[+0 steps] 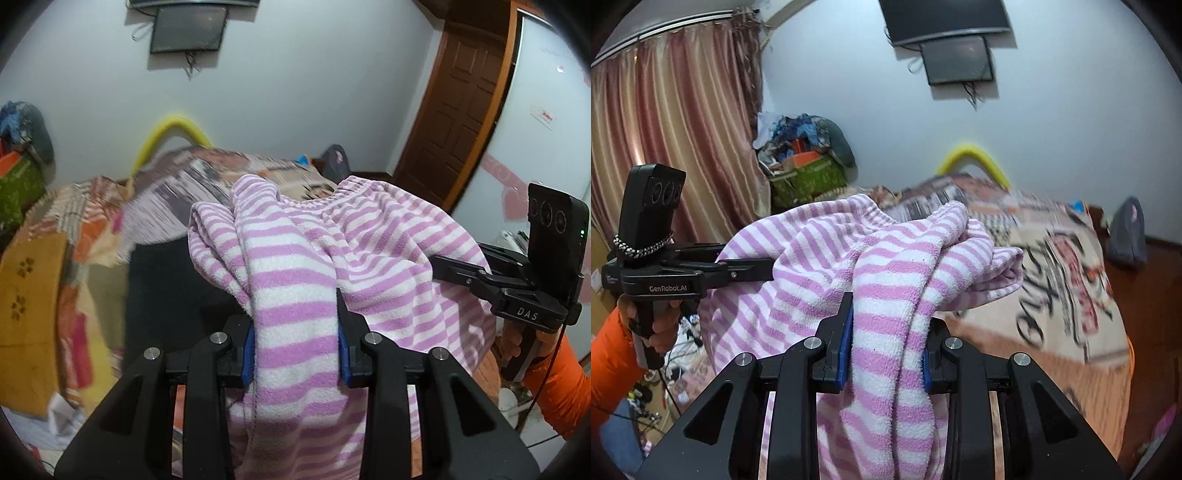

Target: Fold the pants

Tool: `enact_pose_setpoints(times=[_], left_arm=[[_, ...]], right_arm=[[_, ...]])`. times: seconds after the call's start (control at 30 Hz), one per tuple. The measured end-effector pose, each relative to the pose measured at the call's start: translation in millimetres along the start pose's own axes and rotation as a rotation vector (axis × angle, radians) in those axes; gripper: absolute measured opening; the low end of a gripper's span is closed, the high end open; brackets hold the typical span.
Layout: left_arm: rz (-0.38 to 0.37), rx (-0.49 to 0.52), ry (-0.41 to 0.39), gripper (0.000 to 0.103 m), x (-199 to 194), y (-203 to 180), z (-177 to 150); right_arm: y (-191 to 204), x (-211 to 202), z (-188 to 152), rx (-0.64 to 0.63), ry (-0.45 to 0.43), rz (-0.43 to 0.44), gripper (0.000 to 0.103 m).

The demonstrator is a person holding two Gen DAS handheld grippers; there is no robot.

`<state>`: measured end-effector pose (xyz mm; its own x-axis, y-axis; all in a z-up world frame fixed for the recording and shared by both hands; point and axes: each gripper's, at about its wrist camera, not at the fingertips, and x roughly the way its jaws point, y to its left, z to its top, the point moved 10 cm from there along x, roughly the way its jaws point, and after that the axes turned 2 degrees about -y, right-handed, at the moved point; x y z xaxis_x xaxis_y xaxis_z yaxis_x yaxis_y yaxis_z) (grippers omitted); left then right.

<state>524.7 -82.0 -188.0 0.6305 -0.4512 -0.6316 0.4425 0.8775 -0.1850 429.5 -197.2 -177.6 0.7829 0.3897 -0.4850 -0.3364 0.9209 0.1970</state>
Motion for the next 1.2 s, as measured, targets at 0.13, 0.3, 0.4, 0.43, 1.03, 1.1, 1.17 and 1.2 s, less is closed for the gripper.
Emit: enact_pose_setpoints(times=[0.13, 0.3, 0.4, 0.43, 1.03, 1.1, 1.17, 1.2], left_arm=[[0.046, 0.004, -0.031, 0.034, -3, 36, 19], [0.078, -0.025, -0.04, 0.034, 17, 95, 34], [0.098, -0.039, -0.037, 0.034, 38, 129, 34], [0.102, -0.047, -0.033, 0.034, 46, 140, 33], [0.136, -0.138, 0.123, 0.053, 145, 254, -66], [0.162, -0.15, 0.133, 0.056, 138, 259, -69], [0.197, -0.151, 0.136, 0.057, 131, 263, -70], [0.22, -0.14, 0.132, 0.057, 127, 265, -69]], right_arm=[[9, 28, 23, -0.025, -0.026, 0.007, 0.025], [12, 72, 45, -0.061, -0.031, -0.001, 0.025], [12, 103, 49, -0.073, -0.018, -0.005, 0.025], [10, 118, 48, -0.08, -0.009, -0.009, 0.025], [-46, 230, -37, -0.073, 0.245, -0.077, 0.034], [-55, 223, -40, -0.046, 0.257, -0.102, 0.038], [-60, 215, -41, -0.039, 0.269, -0.133, 0.038], [-62, 211, -39, -0.049, 0.262, -0.155, 0.038]])
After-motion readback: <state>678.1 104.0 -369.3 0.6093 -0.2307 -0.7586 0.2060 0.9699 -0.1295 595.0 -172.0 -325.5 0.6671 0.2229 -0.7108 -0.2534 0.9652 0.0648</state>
